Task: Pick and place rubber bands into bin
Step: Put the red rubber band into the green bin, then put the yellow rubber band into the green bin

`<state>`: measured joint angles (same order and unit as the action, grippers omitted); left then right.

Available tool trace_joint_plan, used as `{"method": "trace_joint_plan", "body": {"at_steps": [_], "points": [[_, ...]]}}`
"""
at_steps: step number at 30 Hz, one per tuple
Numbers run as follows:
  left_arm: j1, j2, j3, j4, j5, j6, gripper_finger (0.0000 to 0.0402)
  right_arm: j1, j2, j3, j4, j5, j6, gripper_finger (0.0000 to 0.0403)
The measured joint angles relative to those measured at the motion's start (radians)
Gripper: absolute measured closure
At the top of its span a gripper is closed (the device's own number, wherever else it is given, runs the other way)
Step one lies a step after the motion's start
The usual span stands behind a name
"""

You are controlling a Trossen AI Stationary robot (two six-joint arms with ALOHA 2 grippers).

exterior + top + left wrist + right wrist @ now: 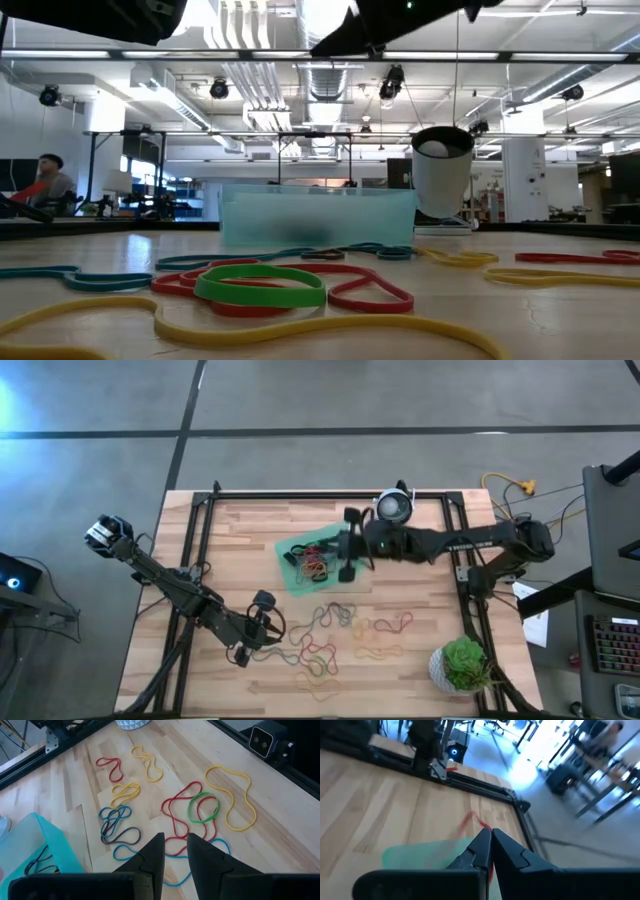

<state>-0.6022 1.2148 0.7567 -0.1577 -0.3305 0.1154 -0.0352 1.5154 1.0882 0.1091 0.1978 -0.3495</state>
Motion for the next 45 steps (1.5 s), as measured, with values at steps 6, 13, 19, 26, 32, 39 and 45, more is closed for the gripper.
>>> {"method": "trace_joint_plan", "body": {"at_steps": [6,13,19,26,32,39,45], "points": [[0.0,0.0,-0.004,0.0,0.0,0.001,0.0334,-0.134,0.005,-0.047,0.0,-0.123,0.137,0.0394],[0.0,0.0,-0.007,0.001,0.0,0.003,0.0334,-0.192,0.038,-0.13,-0.002,-0.129,0.19,0.0394],[0.0,-0.001,-0.011,0.012,0.0,0.003,0.0334,-0.192,0.066,-0.148,0.0,-0.136,0.22,0.0388],[0.0,-0.001,-0.011,0.015,0.0,0.003,0.0334,-0.193,0.067,-0.148,0.001,-0.173,0.246,0.0332],[0.0,-0.001,-0.011,0.015,0.0,0.002,0.0334,-0.188,0.065,-0.147,-0.019,-0.288,0.228,0.0283],[0.0,-0.001,-0.011,0.015,0.0,0.0,0.0334,-0.105,0.034,-0.146,-0.217,-0.442,0.231,0.0271],[0.0,-0.001,-0.011,0.016,0.0,0.0,0.0334,0.053,0.032,-0.146,-0.33,-0.432,0.293,0.0285]]}}
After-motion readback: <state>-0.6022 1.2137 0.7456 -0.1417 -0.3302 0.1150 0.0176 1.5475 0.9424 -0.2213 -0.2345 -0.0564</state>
